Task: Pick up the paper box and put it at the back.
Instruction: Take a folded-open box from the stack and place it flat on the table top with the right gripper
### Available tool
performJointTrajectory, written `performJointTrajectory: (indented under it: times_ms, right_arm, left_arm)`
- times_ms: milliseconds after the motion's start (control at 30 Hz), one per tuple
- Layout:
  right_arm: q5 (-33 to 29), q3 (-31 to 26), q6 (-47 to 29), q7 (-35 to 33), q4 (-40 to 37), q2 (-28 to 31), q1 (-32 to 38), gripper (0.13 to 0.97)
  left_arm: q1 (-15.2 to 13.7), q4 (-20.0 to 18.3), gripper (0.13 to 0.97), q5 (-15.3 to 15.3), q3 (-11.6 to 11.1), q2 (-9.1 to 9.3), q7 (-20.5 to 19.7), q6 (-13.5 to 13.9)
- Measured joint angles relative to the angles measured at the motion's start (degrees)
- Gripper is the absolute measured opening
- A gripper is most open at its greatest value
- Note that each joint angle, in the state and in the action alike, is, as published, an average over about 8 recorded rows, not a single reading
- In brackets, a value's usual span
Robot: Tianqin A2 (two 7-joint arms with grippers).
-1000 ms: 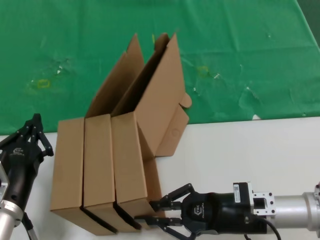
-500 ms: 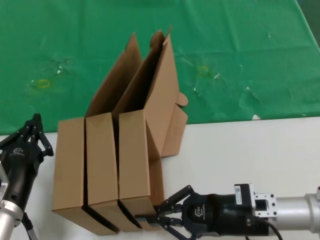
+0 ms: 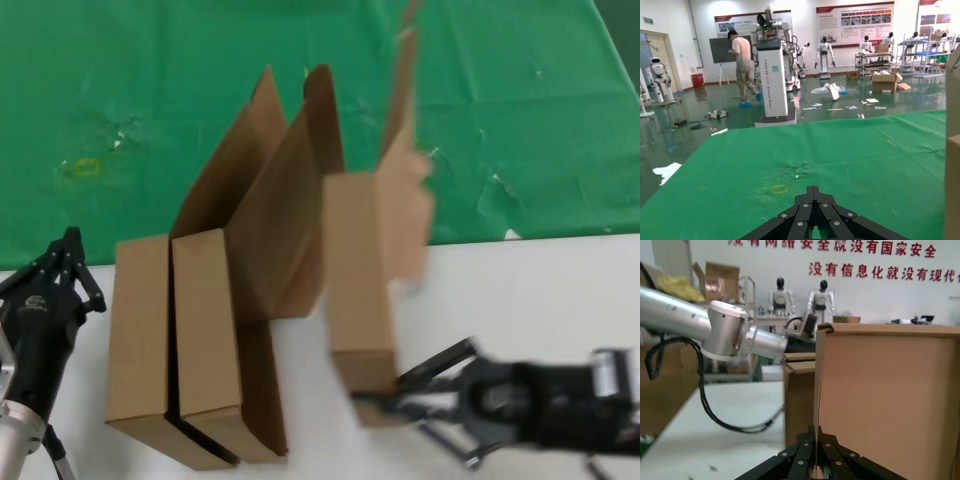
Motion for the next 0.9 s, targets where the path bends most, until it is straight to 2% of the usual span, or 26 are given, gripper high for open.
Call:
performJointTrajectory:
  times_ms: [100,233,333,467,700,900]
  right_arm:
    - [0.54,2.69,-0.53,0.19,1.44,4.12,0.46,0.149]
    - [-1.55,3.92,-1.35,0.15,-0.73,9.06,5.25,0.149]
    - [-5.93,2.86,-1.51,-0.48,-4.85,11.29,11.32,0.149]
    - [-15.36,-1.28,1.8,-3.64,-12.32,12.32,21.43,0.149]
    - [-34.76,-13.34,12.32,-10.6,-27.91,8.58,40.91,0.149]
    - [-49.73,-24.74,15.46,-7.79,-42.83,-0.48,55.76,0.148]
  left_arm:
    - [0.0,0.0,0.144,0.0,0.0,0.0,0.0,0.0]
    - [0.0,0.0,0.144,0.0,0.0,0.0,0.0,0.0]
    - [0.0,0.0,0.144,0.0,0.0,0.0,0.0,0.0]
    - [0.0,0.0,0.144,0.0,0.0,0.0,0.0,0.0]
    - [0.0,0.0,0.144,0.0,0.0,0.0,0.0,0.0]
    - [0.0,0.0,0.144,0.0,0.0,0.0,0.0,0.0]
